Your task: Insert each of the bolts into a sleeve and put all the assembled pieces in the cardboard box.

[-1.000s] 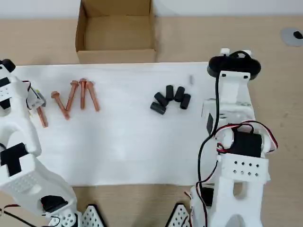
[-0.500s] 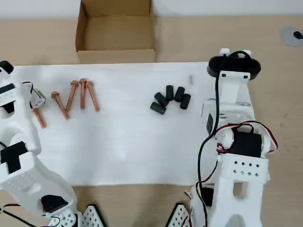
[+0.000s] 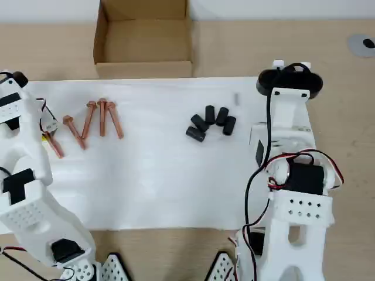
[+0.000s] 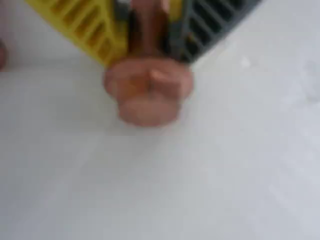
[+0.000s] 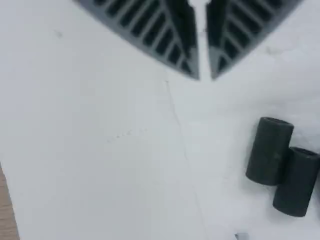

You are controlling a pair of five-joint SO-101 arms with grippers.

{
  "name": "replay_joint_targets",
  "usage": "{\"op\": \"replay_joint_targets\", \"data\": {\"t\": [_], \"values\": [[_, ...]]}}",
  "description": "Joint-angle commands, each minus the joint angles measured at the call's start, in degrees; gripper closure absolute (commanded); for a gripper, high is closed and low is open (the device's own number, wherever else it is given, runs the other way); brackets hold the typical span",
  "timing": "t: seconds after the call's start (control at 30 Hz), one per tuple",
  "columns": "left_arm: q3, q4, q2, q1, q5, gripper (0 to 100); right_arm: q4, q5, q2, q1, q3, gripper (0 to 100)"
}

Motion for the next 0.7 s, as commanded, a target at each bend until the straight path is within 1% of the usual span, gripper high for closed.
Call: {"op": "replay_joint_targets", "data": {"t": [0.0, 0.07, 0.2, 0.33, 0.43, 0.5, 0.67], "values": [[-0.8, 4.7, 1.8, -0.4, -2.3, 99, -1.2, -0.2, 0.0, 0.5, 0.0, 98.8], [-3.1, 6.2, 1.7, -0.4, -3.3, 99, -1.2, -0.2, 0.0, 0.5, 0.0, 98.8], [-11.2, 12.3, -0.7, -0.8, -3.5, 99, -1.2, -0.2, 0.0, 0.5, 0.0, 98.8], [-17.6, 16.7, -7.5, 0.6, -3.5, 99, -1.2, -0.2, 0.0, 0.5, 0.0, 98.8], [-18.8, 19.4, -14.9, 2.0, -3.5, 99, -1.0, -0.2, 0.3, 0.1, 0.2, 98.8], [-18.2, 21.1, -20.4, 3.3, -3.5, 99, -1.0, 1.1, 0.3, -2.8, 2.4, 98.8], [-11.5, 25.2, -36.6, 7.2, -4.7, 99, -3.8, 10.2, 0.6, -15.5, 10.5, 98.7]]}}
